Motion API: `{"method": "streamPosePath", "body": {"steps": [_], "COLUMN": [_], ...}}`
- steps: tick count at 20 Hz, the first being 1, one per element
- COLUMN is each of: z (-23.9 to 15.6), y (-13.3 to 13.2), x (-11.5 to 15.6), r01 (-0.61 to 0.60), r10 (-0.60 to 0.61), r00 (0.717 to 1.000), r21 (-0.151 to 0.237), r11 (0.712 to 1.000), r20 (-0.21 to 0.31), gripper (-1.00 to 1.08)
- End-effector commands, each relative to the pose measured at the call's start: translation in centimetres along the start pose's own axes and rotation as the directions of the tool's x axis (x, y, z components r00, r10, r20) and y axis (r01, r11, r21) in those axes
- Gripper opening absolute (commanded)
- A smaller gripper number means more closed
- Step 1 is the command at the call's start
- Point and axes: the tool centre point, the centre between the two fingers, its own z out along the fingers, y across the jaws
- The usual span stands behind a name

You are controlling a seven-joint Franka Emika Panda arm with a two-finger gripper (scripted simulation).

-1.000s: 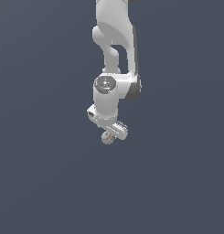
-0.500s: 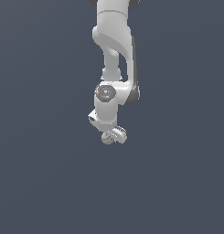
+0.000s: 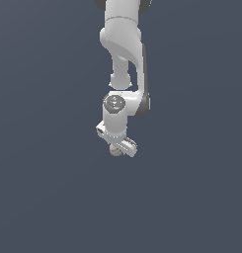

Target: Pick up the object and move it to a goal position.

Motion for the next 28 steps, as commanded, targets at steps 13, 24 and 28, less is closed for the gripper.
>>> {"method": "streamPosePath", "body": {"steps": [13, 24, 28], "z": [-1.1, -7.4, -11.1], "y": [0.3, 2.4, 3.6], "x": [-0.2, -1.5, -2.2], "r01": [0.0, 0.0, -0.001], "r10": [0.0, 0.0, 0.001], "r00": [1.0, 1.0, 1.0], "r21": [0.0, 0.001, 0.001], "r11": [1.0, 1.0, 1.0], "r20": [0.0, 0.001, 0.001], "gripper": [-1.0, -1.0, -1.0]}}
